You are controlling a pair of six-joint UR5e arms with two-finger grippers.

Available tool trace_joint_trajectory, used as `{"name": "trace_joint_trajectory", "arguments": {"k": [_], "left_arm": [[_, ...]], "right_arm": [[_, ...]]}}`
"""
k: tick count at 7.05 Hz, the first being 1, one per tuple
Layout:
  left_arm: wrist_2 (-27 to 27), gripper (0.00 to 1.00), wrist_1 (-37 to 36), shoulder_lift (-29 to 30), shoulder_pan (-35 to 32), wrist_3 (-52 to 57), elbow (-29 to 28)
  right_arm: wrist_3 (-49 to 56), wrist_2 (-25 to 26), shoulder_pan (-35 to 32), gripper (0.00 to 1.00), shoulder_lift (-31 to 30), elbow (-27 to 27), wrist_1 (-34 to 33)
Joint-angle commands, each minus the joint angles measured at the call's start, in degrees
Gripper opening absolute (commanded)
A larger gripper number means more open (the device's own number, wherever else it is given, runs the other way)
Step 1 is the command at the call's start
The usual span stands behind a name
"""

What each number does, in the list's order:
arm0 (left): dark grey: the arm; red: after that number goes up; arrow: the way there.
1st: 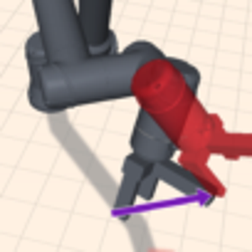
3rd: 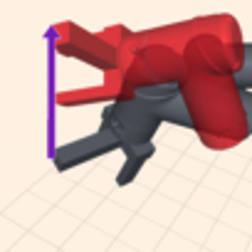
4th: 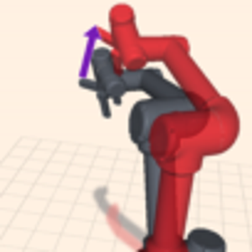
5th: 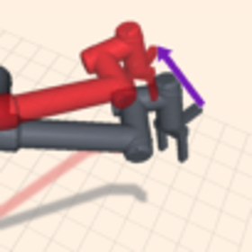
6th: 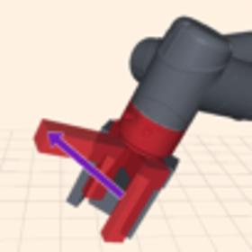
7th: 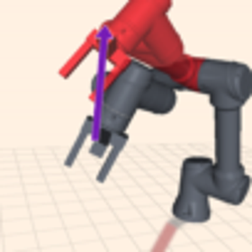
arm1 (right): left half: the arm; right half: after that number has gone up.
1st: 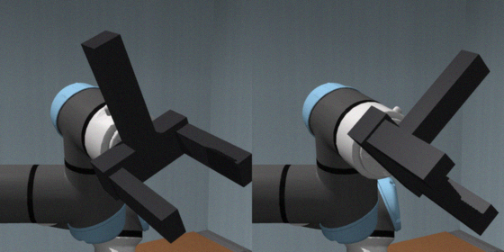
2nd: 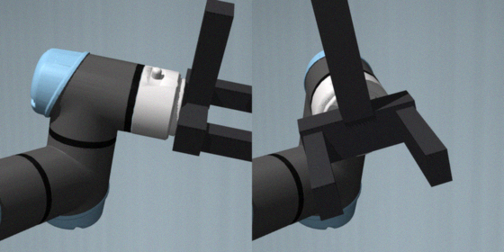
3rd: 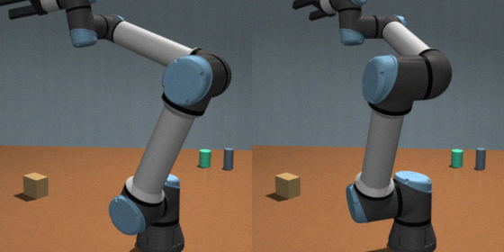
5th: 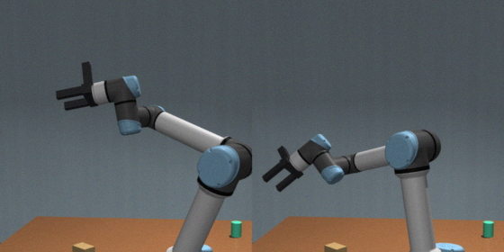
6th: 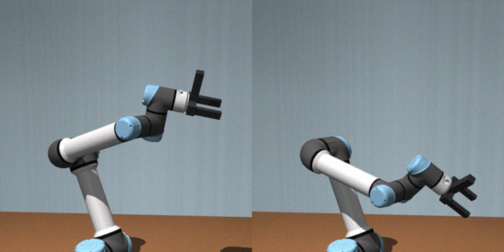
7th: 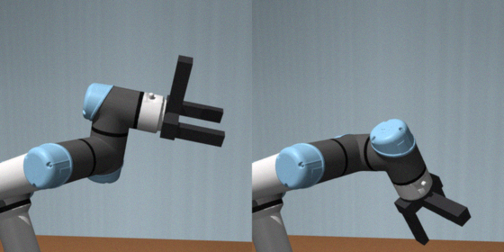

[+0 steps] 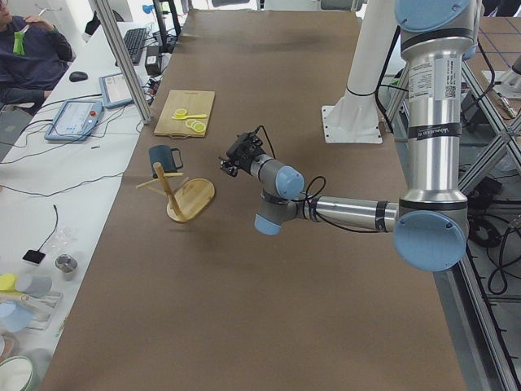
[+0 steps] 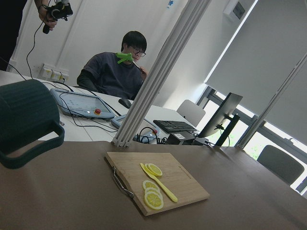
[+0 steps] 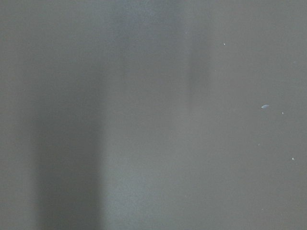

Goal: Hang cup on storage rack

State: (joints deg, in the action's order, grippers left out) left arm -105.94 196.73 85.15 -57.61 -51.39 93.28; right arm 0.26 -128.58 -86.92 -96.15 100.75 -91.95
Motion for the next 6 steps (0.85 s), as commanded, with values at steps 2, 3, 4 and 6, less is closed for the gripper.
{"name": "trace_joint_trajectory", "arguments": {"k": [2,3,4,6], "left_arm": [[-13.7,0.99,-12.7,-0.7,-15.3,23.1,1.6],[-13.7,0.99,-15.8,-0.9,-16.9,29.2,1.5],[-13.7,0.99,-21.1,-0.9,-19.4,38.3,1.5],[-13.1,0.99,-31.0,-1.0,-24.4,55.5,1.5]], "right_arm": [[0.0,0.0,0.0,1.0,0.0,0.0,0.0],[0.0,-0.1,0.0,1.0,0.0,-0.2,0.0],[0.0,-0.1,0.0,1.0,0.0,-0.2,0.0],[0.0,-0.1,0.0,1.0,0.0,-0.2,0.0]]}}
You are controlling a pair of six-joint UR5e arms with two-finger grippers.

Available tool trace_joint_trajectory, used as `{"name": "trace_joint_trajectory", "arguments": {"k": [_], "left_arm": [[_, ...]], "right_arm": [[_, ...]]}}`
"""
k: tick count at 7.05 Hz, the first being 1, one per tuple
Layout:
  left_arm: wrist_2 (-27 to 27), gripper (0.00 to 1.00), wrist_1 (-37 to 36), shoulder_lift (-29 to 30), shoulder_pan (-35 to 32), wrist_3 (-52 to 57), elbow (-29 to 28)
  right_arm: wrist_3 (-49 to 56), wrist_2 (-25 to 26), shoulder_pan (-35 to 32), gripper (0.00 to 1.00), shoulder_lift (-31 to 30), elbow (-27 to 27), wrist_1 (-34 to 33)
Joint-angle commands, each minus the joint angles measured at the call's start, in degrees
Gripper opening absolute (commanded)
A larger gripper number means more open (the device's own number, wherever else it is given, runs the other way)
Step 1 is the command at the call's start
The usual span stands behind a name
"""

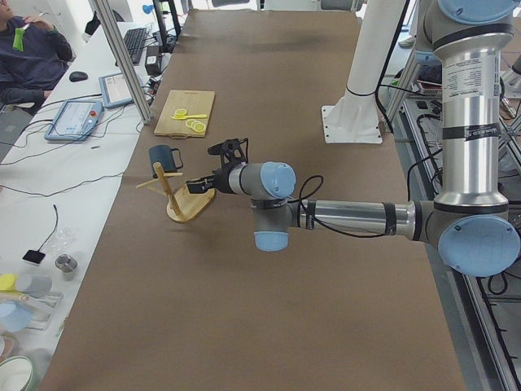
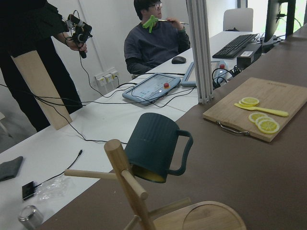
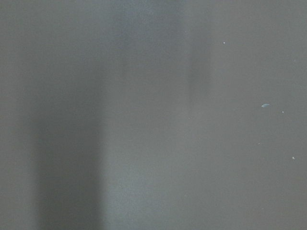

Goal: Hang cup on storage rack

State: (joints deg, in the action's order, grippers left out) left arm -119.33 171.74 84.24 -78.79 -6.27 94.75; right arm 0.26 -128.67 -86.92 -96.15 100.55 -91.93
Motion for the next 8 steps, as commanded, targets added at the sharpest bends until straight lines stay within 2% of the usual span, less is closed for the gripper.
{"name": "trace_joint_trajectory", "arguments": {"k": [1,2,4,7,8], "left_arm": [[0.4,0.99,-10.8,0.0,-6.3,18.7,0.0],[0.3,0.99,-15.8,-0.6,-8.6,24.0,-0.1],[1.4,0.99,-29.8,-2.2,-9.2,26.6,-0.3],[1.2,0.99,-51.4,-0.6,-9.2,25.6,-0.1],[0.8,0.99,-59.7,1.9,-9.2,19.0,0.2]], "right_arm": [[0.0,0.0,0.0,1.0,0.0,0.0,0.0],[0.0,0.0,0.0,1.0,0.0,0.0,0.0],[0.1,0.0,0.0,1.0,-0.1,0.0,0.0],[0.1,0.1,0.0,1.0,-0.2,-0.8,0.0],[0.2,0.1,0.0,1.0,0.0,-1.8,0.0]]}}
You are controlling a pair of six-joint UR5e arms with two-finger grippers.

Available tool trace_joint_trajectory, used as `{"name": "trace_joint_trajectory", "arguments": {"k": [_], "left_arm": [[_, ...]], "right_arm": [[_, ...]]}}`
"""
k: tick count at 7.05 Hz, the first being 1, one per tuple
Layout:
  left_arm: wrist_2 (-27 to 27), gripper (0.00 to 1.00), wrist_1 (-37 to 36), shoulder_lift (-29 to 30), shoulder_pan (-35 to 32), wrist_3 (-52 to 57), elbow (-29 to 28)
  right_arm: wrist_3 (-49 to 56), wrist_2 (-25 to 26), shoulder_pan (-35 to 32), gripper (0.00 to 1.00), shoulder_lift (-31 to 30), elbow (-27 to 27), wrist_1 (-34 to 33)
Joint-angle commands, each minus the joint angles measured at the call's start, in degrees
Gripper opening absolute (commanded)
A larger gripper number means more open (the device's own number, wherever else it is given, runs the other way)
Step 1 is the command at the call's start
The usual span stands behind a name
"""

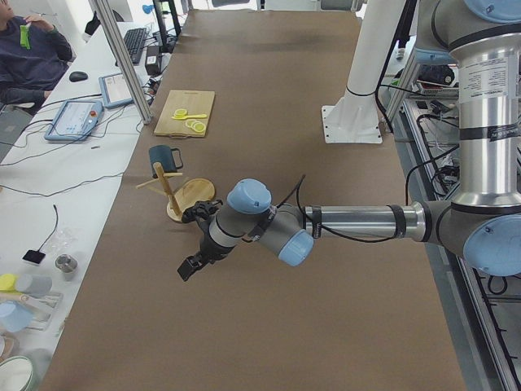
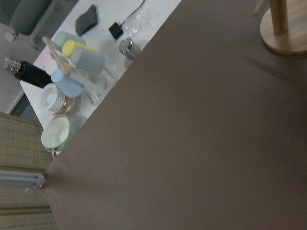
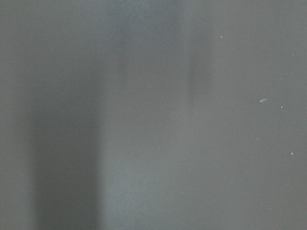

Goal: Hang cup on storage rack

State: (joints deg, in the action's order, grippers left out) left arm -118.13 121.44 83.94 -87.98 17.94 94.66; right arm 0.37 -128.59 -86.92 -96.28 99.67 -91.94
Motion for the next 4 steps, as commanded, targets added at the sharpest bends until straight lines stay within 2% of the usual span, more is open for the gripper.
{"name": "trace_joint_trajectory", "arguments": {"k": [1,4], "left_arm": [[-1.6,0.99,-15.9,3.8,0.0,-10.1,0.2],[-8.7,0.99,-26.9,2.9,-0.6,-10.7,0.2]], "right_arm": [[0.1,0.0,0.0,1.0,0.1,-1.7,1.1],[0.0,-0.1,0.0,1.0,0.1,-8.7,10.2]]}}
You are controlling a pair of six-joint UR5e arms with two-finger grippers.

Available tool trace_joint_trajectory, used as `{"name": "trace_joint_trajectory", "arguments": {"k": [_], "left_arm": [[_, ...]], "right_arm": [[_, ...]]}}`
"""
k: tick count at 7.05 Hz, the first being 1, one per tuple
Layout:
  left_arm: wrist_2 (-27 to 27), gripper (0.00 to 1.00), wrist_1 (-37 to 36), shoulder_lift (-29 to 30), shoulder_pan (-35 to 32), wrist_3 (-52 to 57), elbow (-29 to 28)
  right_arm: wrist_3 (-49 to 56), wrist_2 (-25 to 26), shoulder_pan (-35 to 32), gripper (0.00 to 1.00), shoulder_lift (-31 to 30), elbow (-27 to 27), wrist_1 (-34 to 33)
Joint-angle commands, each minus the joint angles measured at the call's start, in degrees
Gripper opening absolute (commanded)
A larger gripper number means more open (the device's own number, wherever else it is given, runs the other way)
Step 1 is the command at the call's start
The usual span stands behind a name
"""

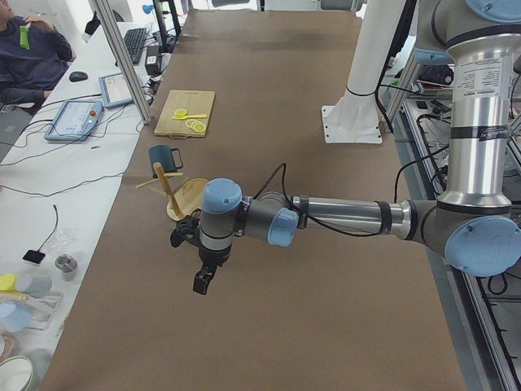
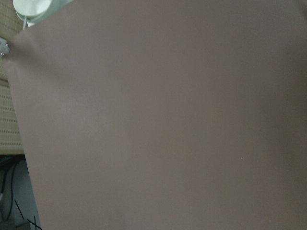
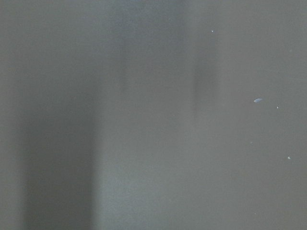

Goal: Hang cup on storage rack

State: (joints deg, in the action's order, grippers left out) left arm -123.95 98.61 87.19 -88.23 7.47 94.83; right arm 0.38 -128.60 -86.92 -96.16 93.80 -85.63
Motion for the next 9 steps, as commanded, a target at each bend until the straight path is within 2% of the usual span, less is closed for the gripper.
{"name": "trace_joint_trajectory", "arguments": {"k": [1,2,3,5,7,9], "left_arm": [[-8.9,0.99,-6.6,-1.6,-3.3,-0.3,0.1],[-12.9,0.99,-6.9,-3.7,-4.7,-0.3,0.7],[-12.6,0.99,-6.8,-6.7,-4.9,-0.3,3.0],[-12.5,0.99,-6.1,-8.2,-4.8,0.1,3.9],[-9.2,0.99,-2.6,-8.6,-4.4,0.6,2.6],[-8.9,0.99,-2.5,-8.2,-4.4,0.1,-3.5]], "right_arm": [[0.1,-0.1,0.0,1.0,0.1,-3.4,4.2],[0.2,-0.2,-0.1,1.0,0.0,-3.4,4.2],[0.2,-0.2,0.0,1.0,-0.1,-3.4,4.2],[0.4,-0.2,0.0,1.0,-0.4,-3.4,4.2],[0.4,-0.2,0.0,1.0,-0.1,-3.4,4.2],[0.4,0.0,0.0,1.0,0.0,-3.3,4.2]]}}
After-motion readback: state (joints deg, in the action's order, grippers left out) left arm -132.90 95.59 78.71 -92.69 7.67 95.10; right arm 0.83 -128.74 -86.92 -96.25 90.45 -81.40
